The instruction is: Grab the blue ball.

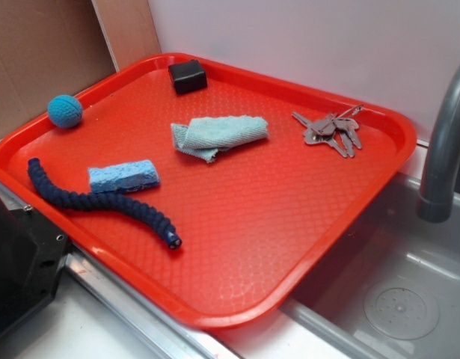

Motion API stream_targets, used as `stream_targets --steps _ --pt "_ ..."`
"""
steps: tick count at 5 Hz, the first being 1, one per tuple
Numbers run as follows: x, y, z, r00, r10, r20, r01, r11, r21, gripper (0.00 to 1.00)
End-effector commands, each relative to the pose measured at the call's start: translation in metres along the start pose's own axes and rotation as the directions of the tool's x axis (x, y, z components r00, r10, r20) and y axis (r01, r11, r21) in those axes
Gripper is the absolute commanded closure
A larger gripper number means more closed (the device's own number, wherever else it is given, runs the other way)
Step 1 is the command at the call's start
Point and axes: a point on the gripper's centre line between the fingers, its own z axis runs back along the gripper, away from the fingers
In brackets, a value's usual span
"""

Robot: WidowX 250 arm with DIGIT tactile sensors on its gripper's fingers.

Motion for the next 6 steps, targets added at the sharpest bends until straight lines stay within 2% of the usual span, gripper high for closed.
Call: stream_targets --steps 1,2,3,4,5,6 --pt "0.0 0.0 0.0 1.0 0.0 0.0 0.0 1.0 0.0 0.0" --pt "0.019 0.051 -0.047 0.969 0.242 -0.049 -0.236 0.967 0.1 0.0" --pt "0.036 0.094 -0.075 0.923 0.385 -0.019 -0.38 0.917 0.116 0.0" --pt "0.042 0.13 -0.095 0.796 0.59 0.133 -0.604 0.79 0.107 0.0" --pt "0.04 0.158 -0.116 0.614 0.743 0.268 -0.78 0.623 0.061 0.0" --pt "0.04 0.186 -0.138 0.515 0.806 0.294 -0.852 0.52 0.066 0.0"
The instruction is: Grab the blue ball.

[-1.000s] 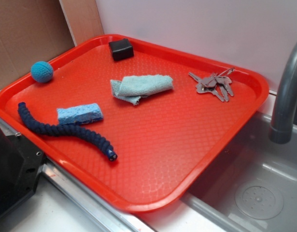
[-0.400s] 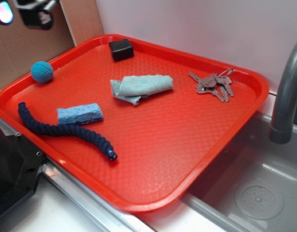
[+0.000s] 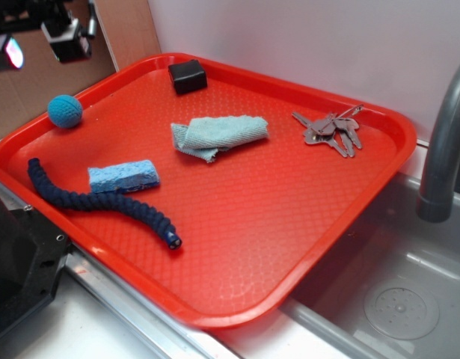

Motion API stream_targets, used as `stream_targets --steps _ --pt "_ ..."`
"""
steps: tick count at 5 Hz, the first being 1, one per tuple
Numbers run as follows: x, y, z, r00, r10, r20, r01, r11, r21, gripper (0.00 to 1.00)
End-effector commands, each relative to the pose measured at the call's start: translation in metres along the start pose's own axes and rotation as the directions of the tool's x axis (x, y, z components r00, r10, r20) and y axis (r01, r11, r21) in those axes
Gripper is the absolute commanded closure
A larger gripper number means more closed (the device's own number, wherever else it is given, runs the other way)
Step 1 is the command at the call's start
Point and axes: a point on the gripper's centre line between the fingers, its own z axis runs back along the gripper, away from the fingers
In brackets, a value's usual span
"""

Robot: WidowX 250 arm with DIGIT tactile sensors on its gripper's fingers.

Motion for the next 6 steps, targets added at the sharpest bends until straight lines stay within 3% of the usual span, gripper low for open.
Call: stream_targets --steps 1,3,4,5,6 --pt "0.027 0.025 -0.041 0.989 0.149 0.021 -0.15 0.987 0.058 0.0" --pt "0.033 0.006 -0.077 0.992 0.119 -0.036 -0.115 0.989 0.098 0.0" --pt "0.031 0.005 -0.089 0.99 0.123 -0.067 -0.111 0.982 0.152 0.05" --pt "0.029 0.0 -0.076 0.992 0.107 -0.07 -0.095 0.983 0.155 1.0" --pt "0.021 -0.01 -0.03 0.993 -0.066 -0.094 0.077 0.99 0.118 1.0"
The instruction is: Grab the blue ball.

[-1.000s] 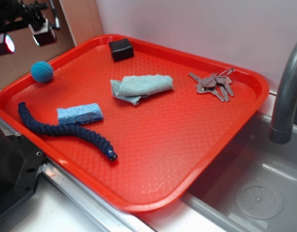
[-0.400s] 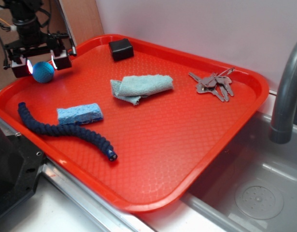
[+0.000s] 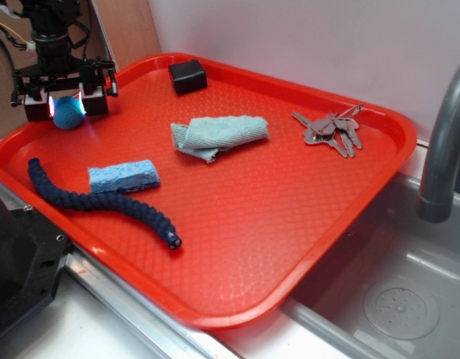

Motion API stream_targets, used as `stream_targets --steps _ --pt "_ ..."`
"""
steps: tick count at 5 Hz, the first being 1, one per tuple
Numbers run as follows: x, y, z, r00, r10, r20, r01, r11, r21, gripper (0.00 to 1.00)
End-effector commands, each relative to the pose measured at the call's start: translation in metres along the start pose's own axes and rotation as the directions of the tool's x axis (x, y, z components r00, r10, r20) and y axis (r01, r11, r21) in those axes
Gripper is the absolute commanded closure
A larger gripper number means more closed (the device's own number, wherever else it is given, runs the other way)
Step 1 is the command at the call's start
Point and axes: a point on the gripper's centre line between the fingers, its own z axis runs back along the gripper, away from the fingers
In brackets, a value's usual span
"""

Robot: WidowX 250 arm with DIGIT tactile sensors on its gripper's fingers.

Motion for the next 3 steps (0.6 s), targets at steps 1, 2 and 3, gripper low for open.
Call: stream_targets --steps 1,2,3 --pt "-0.034 -0.01 0.118 0.913 -0.404 0.055 0.408 0.905 -0.125 1.0" --pt "-0.061 -0.021 0.173 0.787 -0.613 0.077 0.616 0.769 -0.169 1.0" --pt "-0.086 -0.024 0.213 0.618 -0.765 0.181 0.785 0.585 -0.205 1.0"
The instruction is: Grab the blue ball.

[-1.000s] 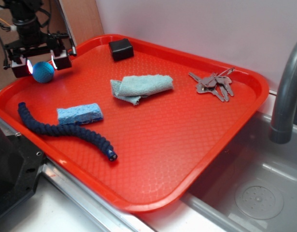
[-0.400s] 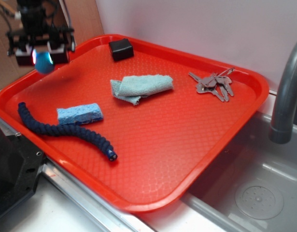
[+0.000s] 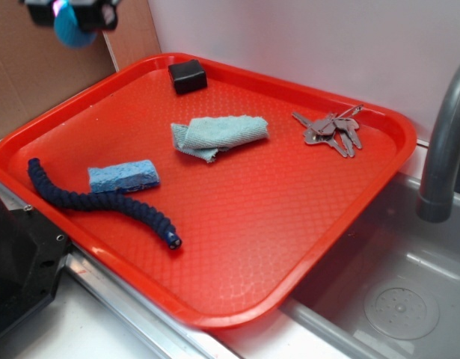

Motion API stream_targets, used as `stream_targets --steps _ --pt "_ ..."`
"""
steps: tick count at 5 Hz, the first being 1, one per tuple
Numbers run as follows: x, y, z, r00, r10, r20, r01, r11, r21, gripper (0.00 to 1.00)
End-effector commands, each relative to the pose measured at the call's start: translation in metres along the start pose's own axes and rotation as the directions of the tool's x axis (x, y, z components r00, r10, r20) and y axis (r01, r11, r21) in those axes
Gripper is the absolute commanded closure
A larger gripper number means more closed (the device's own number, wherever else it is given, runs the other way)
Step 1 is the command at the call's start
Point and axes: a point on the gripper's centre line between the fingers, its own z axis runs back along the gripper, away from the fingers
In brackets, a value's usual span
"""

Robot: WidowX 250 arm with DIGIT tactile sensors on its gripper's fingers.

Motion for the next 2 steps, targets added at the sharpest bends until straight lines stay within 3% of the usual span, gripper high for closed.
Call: stream_targets --steps 1,2 --pt "-0.025 -0.015 0.076 0.948 -0.28 0.149 0.294 0.952 -0.08 1.0" --pt "-0.022 -0.008 0.066 0.959 -0.263 0.108 0.273 0.959 -0.083 1.0"
